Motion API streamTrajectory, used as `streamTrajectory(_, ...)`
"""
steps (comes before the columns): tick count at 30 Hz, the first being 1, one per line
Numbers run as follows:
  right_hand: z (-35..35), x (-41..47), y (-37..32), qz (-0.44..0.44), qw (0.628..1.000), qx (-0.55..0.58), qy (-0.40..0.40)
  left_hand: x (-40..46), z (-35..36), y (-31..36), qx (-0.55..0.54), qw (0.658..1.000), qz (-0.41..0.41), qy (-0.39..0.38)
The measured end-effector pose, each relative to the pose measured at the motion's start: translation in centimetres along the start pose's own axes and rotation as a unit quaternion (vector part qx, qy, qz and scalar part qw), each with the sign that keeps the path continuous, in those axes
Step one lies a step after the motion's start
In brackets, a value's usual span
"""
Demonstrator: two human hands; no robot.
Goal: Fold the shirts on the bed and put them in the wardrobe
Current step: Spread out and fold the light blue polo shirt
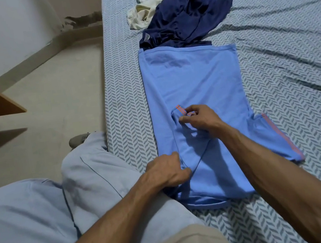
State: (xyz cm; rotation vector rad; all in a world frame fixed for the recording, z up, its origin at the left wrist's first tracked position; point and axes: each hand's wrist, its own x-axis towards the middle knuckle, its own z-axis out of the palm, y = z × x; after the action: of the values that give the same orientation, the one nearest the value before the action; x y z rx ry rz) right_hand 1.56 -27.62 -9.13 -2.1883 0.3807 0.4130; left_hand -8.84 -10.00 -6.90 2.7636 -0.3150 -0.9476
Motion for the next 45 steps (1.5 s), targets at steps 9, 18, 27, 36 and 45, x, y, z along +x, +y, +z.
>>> streamTrajectory(9,-0.2,-0.1,1.2,-0.056,0.972,-0.212,0.081,1.5,-1.2,0.1,-0.05,0.997,-0.007,-0.051)
streamTrajectory(18,1.1,2.5,-0.5,-0.226,0.914,-0.281,0.184,6.1,-5.9,-3.2,-0.245,0.969,-0.01,-0.02)
streamTrajectory(27,4.0,6.6,0.5,-0.322,0.911,-0.224,0.126,20.4,-15.9,-6.3,-0.272,0.925,-0.096,0.247)
streamTrajectory(36,4.1,6.5,0.5,-0.356,0.914,-0.13,0.142,32.2,-23.7,-5.0,-0.157,0.925,-0.187,0.29)
streamTrajectory(45,3.9,7.1,0.7,-0.354,0.918,-0.105,0.142,33.6,-25.2,-5.5,-0.209,0.878,-0.197,0.382)
